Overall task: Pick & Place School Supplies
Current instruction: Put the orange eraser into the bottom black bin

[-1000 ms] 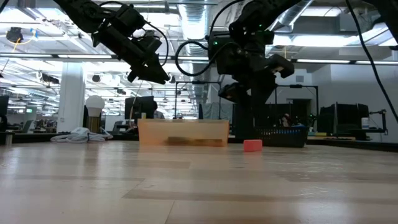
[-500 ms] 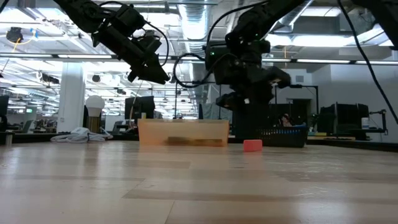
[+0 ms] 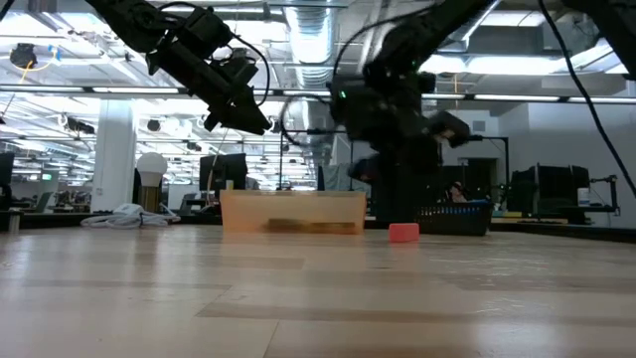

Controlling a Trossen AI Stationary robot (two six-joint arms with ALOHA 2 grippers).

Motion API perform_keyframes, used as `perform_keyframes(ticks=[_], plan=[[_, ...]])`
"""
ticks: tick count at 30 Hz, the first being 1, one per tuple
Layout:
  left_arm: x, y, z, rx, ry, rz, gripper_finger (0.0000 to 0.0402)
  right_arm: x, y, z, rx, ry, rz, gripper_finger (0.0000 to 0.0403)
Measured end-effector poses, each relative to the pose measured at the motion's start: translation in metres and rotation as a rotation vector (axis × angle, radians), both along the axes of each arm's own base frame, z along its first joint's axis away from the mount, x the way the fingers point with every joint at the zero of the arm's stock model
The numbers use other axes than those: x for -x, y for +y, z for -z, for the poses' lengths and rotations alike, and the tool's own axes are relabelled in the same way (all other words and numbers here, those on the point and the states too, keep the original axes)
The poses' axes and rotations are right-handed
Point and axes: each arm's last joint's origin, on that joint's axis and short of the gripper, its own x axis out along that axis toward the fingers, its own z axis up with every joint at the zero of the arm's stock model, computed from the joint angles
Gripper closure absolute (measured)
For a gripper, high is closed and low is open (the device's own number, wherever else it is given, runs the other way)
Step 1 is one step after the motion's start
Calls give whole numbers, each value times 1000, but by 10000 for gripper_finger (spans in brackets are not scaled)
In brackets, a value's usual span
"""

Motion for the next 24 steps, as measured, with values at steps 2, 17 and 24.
perform_keyframes(ticks=[2, 17, 24], plan=[[0, 0, 0, 0, 0, 0, 290, 8, 2, 10, -15, 41, -1, 274], [0, 0, 0, -1, 1, 0, 290, 10, -6, 33, -5, -7, 22, 275], [0, 0, 0, 0, 1, 0, 290, 16, -8, 44, -25, -20, 35, 287]])
